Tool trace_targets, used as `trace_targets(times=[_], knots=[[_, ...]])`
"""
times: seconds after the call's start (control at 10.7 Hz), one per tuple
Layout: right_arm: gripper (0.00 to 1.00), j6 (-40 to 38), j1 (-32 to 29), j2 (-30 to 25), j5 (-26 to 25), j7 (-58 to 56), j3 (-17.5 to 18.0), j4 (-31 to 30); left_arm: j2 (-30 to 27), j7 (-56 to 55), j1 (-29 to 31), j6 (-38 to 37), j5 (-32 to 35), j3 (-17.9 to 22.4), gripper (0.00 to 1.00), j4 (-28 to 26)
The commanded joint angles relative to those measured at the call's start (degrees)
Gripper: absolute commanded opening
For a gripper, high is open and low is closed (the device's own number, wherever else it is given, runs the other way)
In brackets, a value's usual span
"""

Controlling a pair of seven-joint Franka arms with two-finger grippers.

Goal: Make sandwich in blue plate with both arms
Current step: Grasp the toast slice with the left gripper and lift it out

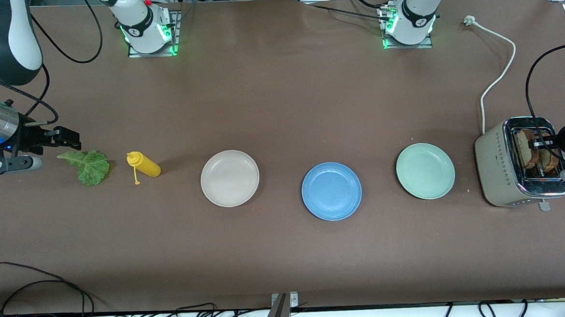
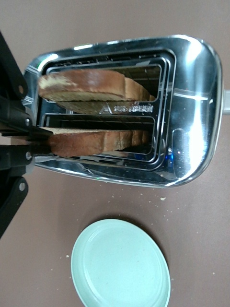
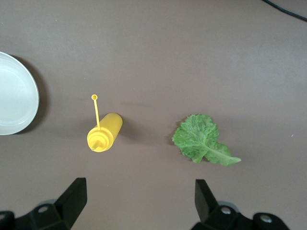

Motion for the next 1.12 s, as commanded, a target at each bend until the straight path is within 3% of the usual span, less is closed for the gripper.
trace_targets(times=[0.0,0.37,0.65,1.03], knots=[[1.00,-0.1,-0.2,0.0,0.1,0.3,0.1,0.2,-5.0,2.1,0.2,-5.4,-0.3,-0.3,0.00,0.7],[1.00,-0.1,-0.2,0.0,0.1,0.3,0.1,0.2,-10.1,2.1,0.0,-12.8,-1.0,-0.9,0.00,1.4],[1.00,-0.1,-0.3,0.1,0.1,0.3,0.1,0.2,-10.2,1.6,-0.4,-17.1,-2.1,-1.9,0.00,5.2],[1.00,-0.1,-0.3,0.2,0.1,0.1,-0.3,-0.1,-10.2,-0.9,-1.6,-19.3,-5.7,-2.1,0.00,6.0]])
